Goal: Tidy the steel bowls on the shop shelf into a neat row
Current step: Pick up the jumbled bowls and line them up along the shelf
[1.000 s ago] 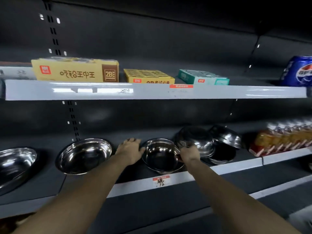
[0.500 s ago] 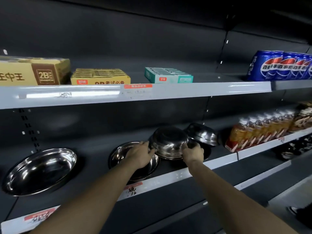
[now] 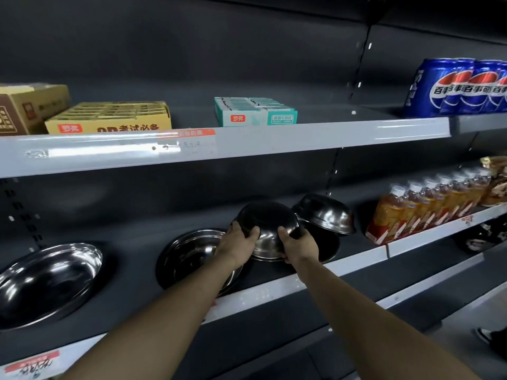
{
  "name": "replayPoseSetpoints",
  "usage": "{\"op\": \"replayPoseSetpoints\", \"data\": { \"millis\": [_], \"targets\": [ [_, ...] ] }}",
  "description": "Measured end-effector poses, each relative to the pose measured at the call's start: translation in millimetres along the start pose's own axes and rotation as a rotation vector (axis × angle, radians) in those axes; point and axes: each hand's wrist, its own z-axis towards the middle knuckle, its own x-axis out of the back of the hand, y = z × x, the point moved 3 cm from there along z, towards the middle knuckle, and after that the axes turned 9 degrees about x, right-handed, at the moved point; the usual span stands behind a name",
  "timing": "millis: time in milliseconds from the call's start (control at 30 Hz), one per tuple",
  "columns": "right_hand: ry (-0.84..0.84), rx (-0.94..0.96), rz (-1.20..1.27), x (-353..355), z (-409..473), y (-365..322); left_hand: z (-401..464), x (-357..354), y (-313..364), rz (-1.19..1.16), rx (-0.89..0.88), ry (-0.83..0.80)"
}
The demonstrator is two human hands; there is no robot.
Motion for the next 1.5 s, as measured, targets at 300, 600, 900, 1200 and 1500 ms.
{"op": "replayPoseSetpoints", "data": {
  "millis": [300, 600, 900, 1200, 1500],
  "targets": [
    [0.051, 0.079, 0.039, -20.9, -23.1, -19.9, -17.0, 34.0, -10.2, -0.261, -0.041, 0.101],
    [0.079, 0.293, 0.117, -37.1, -62.7, -47.4, -26.2, 68.2, -33.8, -0.587, -0.001, 0.135],
    [0.216, 0.147, 0.43, -21.5, -85.8, -50.1, -32.8, 80.8, -40.8, -0.979, 0.064, 0.006],
    [0.14, -0.025, 0.412, -11.9, -98.1, -45.1, -42.6, 76.6, -52.0, -0.839, 0.097, 0.007],
    [0.143, -0.052, 0.382, -18.3, -104.2, -44.8, -47.5, 121.0, -82.5, -0.039, 0.018, 0.156]
  ]
}}
